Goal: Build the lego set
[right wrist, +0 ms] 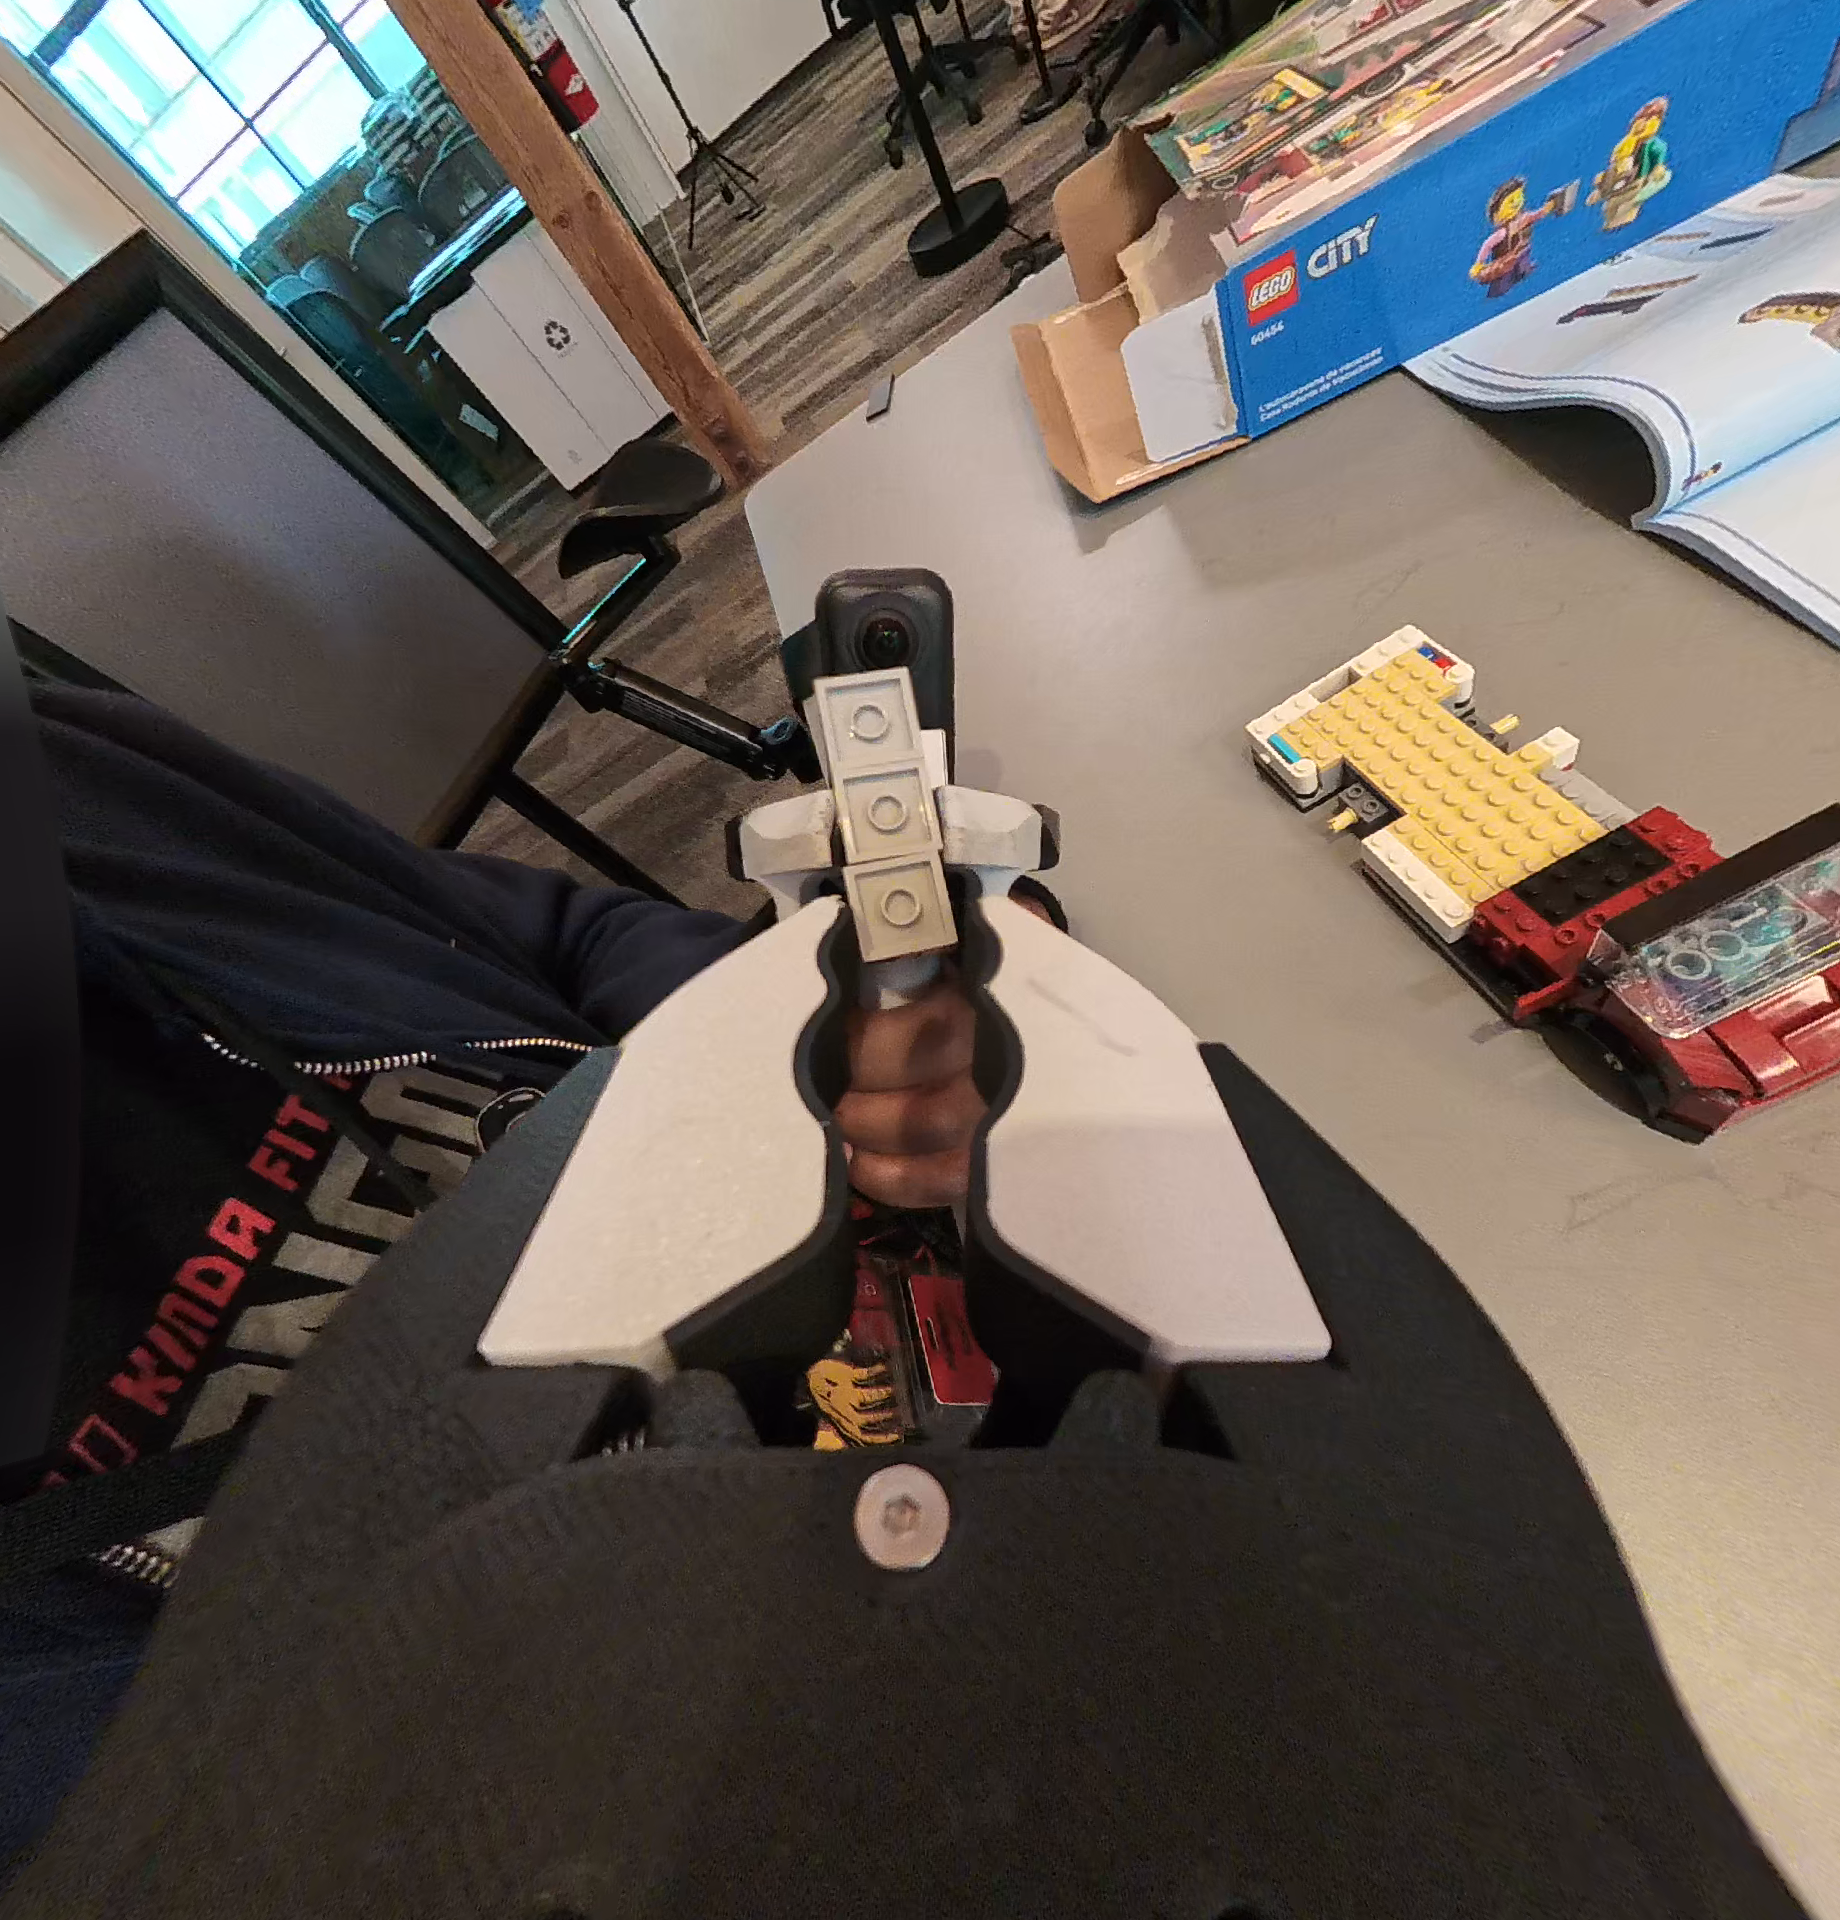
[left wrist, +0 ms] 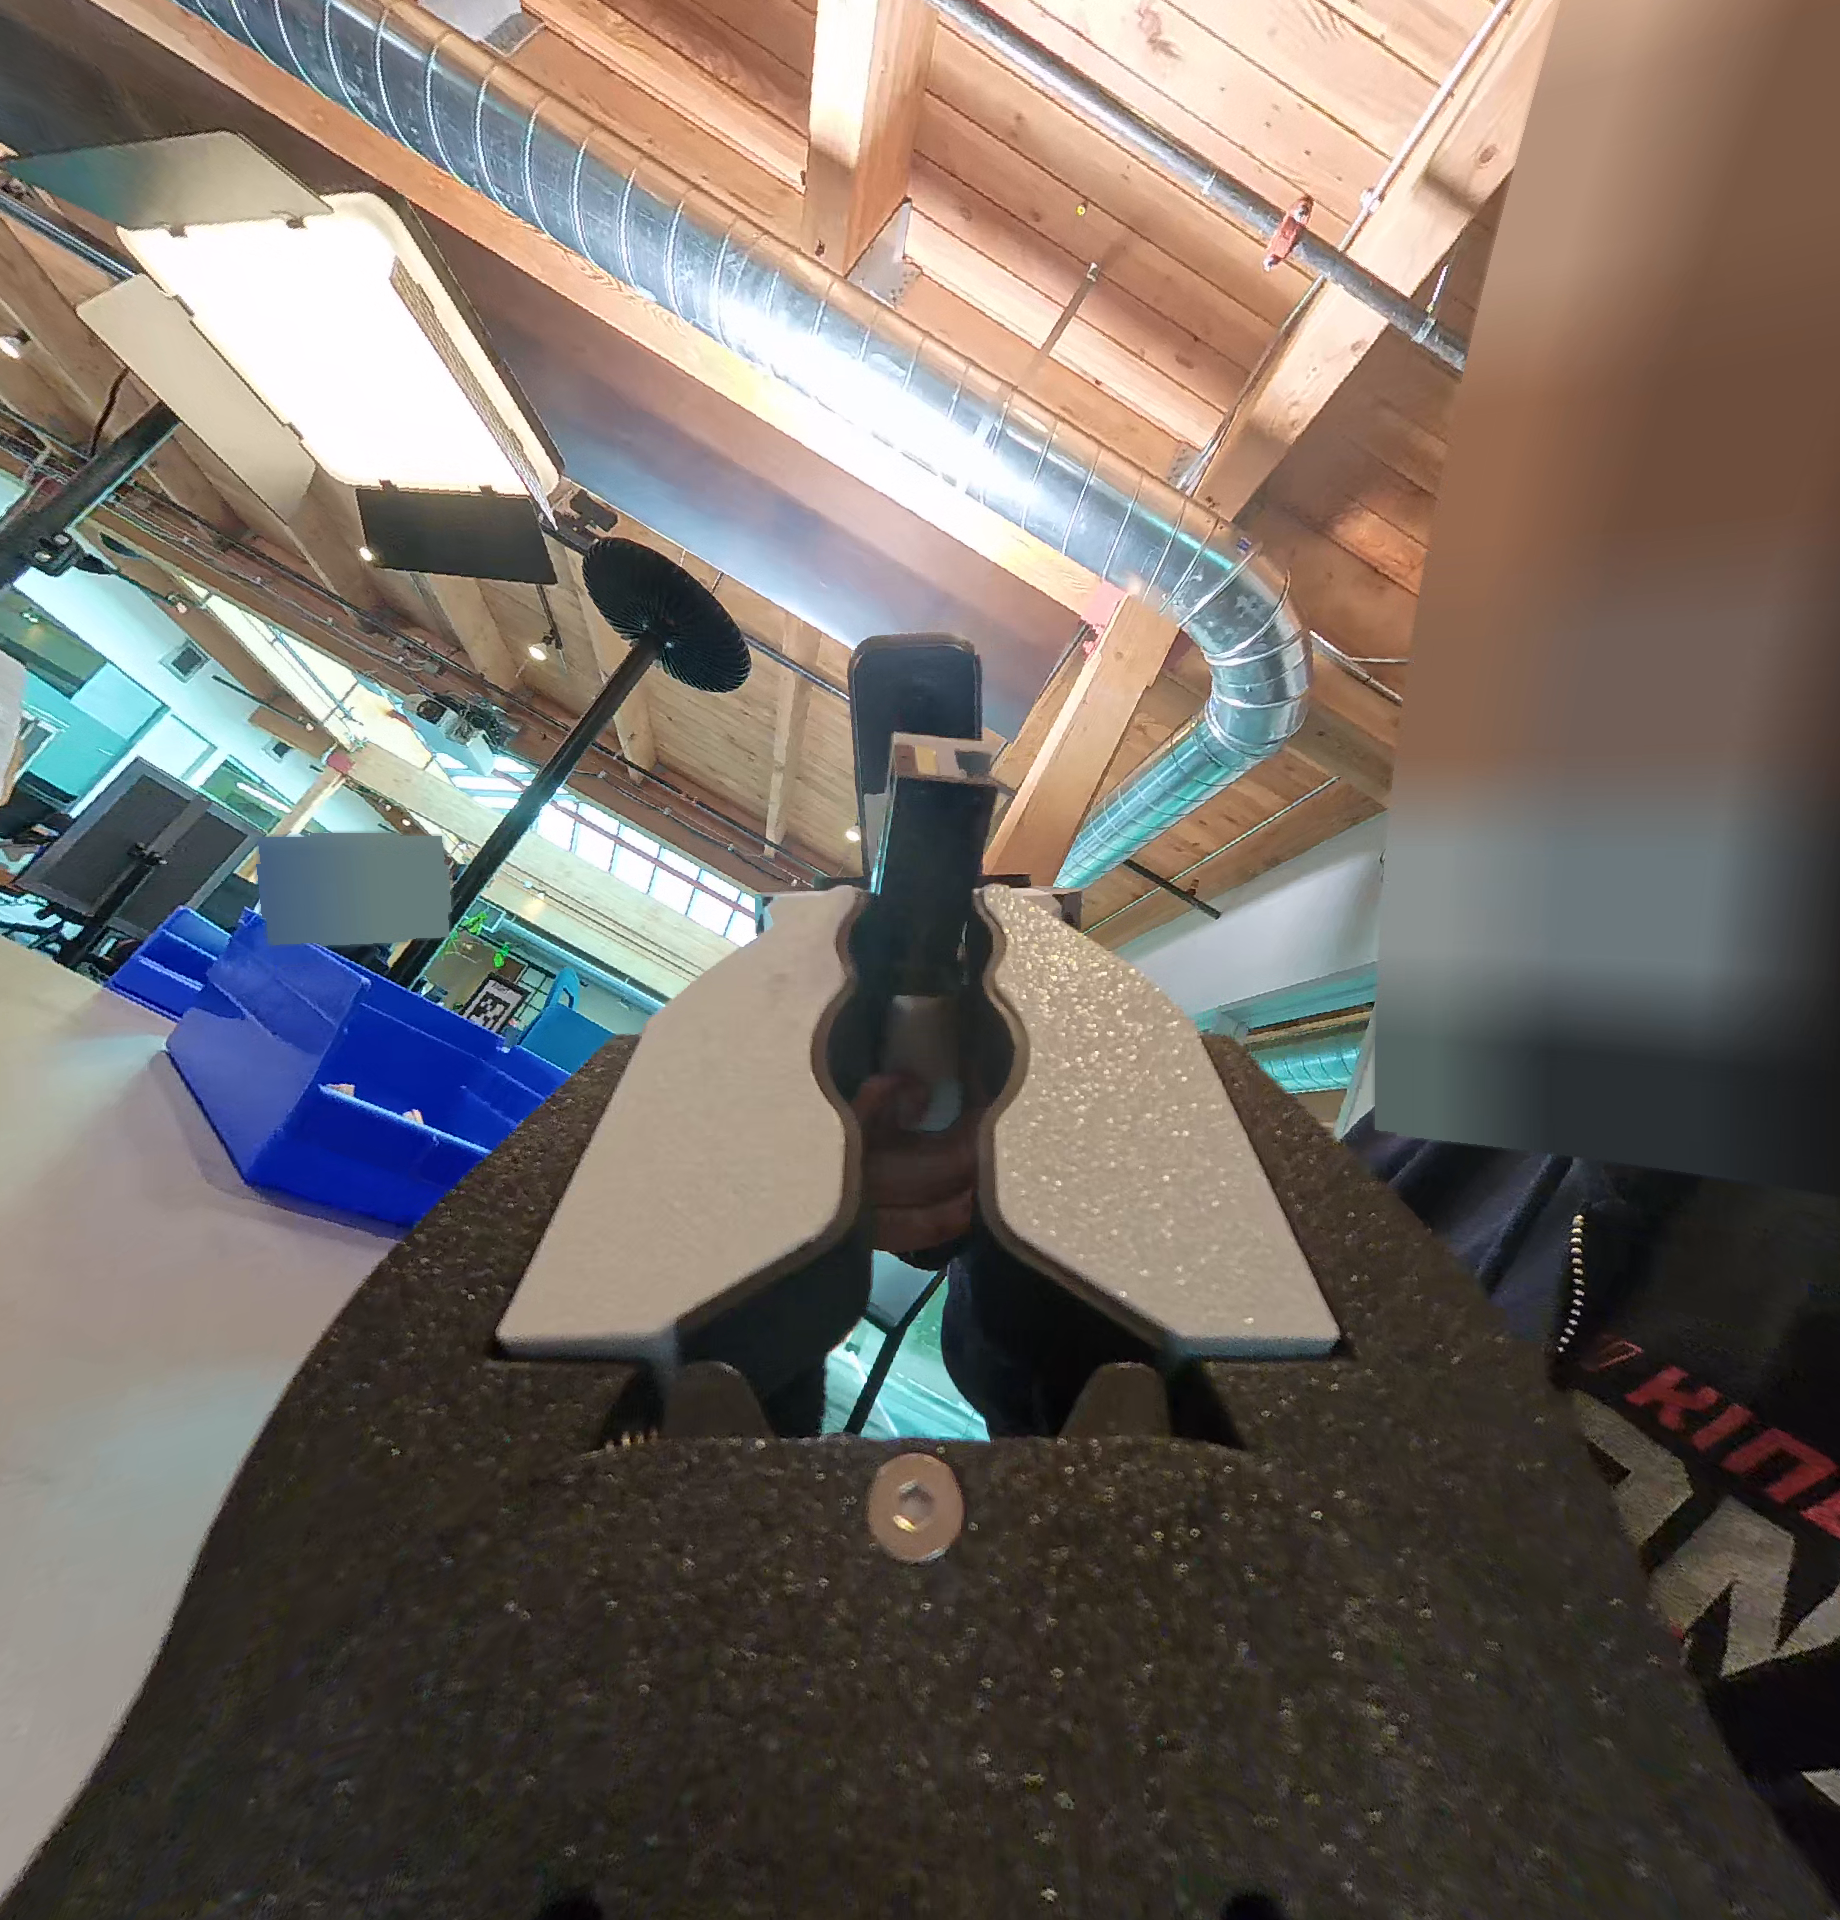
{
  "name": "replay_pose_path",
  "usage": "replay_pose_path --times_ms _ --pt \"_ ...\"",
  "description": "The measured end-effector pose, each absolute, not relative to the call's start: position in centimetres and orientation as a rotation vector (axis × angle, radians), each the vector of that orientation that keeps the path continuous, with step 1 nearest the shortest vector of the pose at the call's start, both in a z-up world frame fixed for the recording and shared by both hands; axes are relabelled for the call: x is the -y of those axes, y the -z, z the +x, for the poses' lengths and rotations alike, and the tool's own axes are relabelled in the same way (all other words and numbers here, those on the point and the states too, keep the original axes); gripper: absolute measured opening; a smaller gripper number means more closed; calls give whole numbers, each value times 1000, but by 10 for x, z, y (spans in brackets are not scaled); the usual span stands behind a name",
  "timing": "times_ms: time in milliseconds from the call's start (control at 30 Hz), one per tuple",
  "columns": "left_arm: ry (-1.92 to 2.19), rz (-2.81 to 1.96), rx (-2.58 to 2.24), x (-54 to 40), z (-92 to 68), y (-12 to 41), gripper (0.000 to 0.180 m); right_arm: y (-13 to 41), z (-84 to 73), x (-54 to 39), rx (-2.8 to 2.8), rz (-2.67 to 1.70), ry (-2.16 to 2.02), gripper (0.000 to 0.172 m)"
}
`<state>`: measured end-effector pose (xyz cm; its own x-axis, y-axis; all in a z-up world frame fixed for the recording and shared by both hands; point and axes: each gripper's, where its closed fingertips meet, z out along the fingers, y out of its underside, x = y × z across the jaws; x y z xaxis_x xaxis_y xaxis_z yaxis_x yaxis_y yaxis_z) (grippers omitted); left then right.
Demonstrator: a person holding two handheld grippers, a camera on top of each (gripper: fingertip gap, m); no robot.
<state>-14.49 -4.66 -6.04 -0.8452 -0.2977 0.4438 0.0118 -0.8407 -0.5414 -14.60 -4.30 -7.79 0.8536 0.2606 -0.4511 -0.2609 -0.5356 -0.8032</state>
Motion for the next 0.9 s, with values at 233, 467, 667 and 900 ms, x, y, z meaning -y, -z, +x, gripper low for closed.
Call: replay_pose_path --times_ms 233,467,667,900 --pt "2708 -806 -815 47 -143 62 17 79 -145 43 -31 -2025 -686 18" --pt "2636 -811 -839 48 -142 62 17 80 -144 43 -60 -2029 -701 18" --pt "2631 -798 -850 49 -143 61 17 79 -147 44 -52 -2029 -734 18" --pt "2799 -806 -783 47 -143 62 17 80 -147 39 -46 -2026 -630 22"
